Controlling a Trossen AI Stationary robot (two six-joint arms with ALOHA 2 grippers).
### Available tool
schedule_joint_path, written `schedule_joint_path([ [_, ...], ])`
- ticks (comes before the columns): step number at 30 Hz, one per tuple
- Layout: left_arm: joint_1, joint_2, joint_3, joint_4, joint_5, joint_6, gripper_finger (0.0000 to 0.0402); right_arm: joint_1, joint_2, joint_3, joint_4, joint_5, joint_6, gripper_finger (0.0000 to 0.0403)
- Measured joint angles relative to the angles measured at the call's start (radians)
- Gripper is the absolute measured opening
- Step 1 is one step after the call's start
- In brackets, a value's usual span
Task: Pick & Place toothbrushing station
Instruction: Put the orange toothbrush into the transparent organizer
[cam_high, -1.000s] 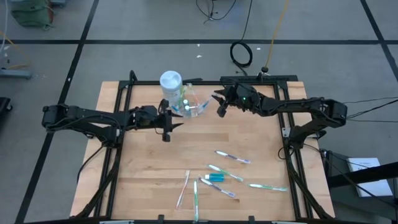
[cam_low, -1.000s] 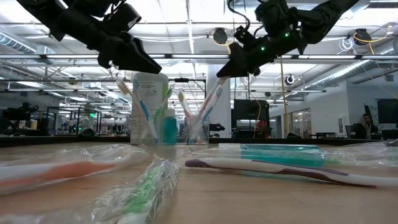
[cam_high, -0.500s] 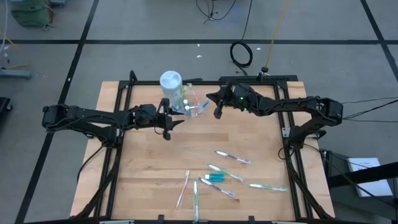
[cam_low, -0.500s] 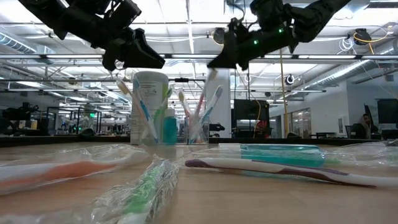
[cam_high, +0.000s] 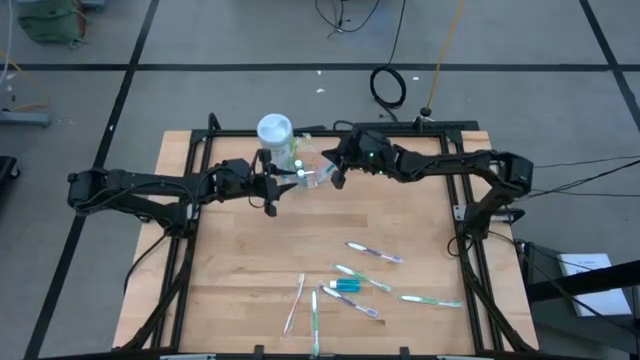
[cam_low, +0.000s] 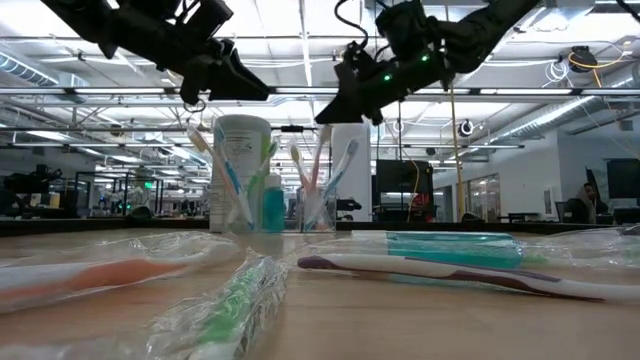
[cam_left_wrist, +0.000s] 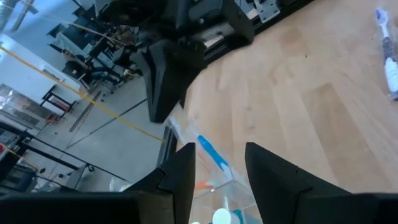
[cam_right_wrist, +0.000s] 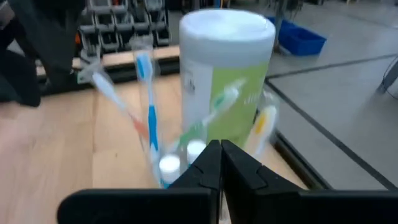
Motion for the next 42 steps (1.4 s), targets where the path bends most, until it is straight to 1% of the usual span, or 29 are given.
schedule_joint_path([
  [2, 0.006, 0.0, 0.0, 0.0, 0.009, 0.004, 0.0145, 0.0, 0.033, 0.002, 0.047, 0.003, -0.015, 0.0],
  [5, 0.009, 0.0, 0.0, 0.0, 0.009, 0.01, 0.0145, 0.004, 0.072, 0.002, 0.138, 0.02, -0.09, 0.0007],
  [7, 0.008, 0.0, 0.0, -0.001, 0.01, -0.01, 0.0145, 0.012, 0.089, 0.002, 0.184, 0.031, -0.115, 0.0019],
  [10, 0.008, 0.0, 0.0, -0.001, 0.027, -0.032, 0.0145, 0.021, 0.09, 0.0, 0.198, 0.03, -0.12, 0.0045],
  [13, 0.008, 0.0, 0.0, -0.002, 0.044, -0.052, 0.0145, 0.022, 0.087, 0.0, 0.195, 0.029, -0.121, 0.0075],
  [18, 0.008, 0.0, 0.0, -0.021, 0.046, -0.192, 0.0145, 0.023, 0.062, -0.003, 0.171, 0.03, -0.147, 0.0118],
  [22, 0.0, 0.0, 0.0, -0.053, 0.066, -0.301, 0.0145, 0.037, -0.006, -0.003, 0.108, 0.03, -0.181, 0.0141],
  [25, -0.019, 0.0, 0.0, -0.076, 0.111, -0.384, 0.0145, 0.051, -0.064, -0.003, 0.018, 0.031, -0.226, 0.0151],
  [29, -0.065, 0.0, 0.0, -0.078, 0.187, -0.516, 0.0145, 0.073, -0.121, -0.004, -0.033, 0.03, -0.22, 0.0155],
  [31, -0.101, 0.0, 0.0, -0.074, 0.219, -0.563, 0.0145, 0.083, -0.14, -0.014, -0.028, 0.029, -0.201, 0.0154],
  [33, -0.142, 0.0, 0.0, -0.073, 0.227, -0.603, 0.0145, 0.093, -0.145, -0.023, -0.028, 0.026, -0.201, 0.0152],
  [37, -0.24, 0.0, 0.0, -0.078, 0.189, -0.693, 0.0145, 0.102, -0.144, -0.027, -0.015, 0.025, -0.251, 0.0152],
  [42, -0.344, 0.0, 0.0, -0.079, 0.11, -0.841, 0.0145, 0.113, -0.145, -0.027, -0.001, 0.026, -0.223, 0.0152],
])
